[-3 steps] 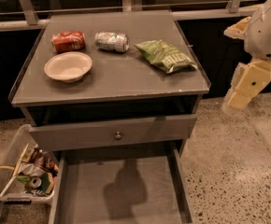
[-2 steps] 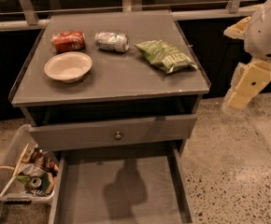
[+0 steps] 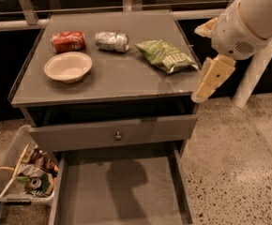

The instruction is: Place green jalapeno chip bag into middle drawer

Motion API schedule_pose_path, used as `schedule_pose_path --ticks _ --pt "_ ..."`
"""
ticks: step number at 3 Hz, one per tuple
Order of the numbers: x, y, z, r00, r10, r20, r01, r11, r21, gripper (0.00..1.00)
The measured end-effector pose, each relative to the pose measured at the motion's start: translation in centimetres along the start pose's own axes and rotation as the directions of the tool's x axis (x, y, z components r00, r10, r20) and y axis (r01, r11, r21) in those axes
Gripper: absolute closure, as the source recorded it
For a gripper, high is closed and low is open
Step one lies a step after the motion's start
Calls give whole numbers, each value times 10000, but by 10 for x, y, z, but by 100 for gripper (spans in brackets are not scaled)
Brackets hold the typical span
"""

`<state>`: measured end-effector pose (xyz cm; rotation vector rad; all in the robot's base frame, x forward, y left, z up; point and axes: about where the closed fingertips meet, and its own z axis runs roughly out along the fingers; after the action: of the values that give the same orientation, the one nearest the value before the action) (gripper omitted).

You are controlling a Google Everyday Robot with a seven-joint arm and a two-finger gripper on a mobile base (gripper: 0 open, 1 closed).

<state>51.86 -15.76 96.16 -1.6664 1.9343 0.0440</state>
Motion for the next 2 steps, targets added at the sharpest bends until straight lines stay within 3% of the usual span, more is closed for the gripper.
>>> schedule_pose_path --ticks 2 --pt "-6 -48 57 9893 647 1305 -671 9976 141 0"
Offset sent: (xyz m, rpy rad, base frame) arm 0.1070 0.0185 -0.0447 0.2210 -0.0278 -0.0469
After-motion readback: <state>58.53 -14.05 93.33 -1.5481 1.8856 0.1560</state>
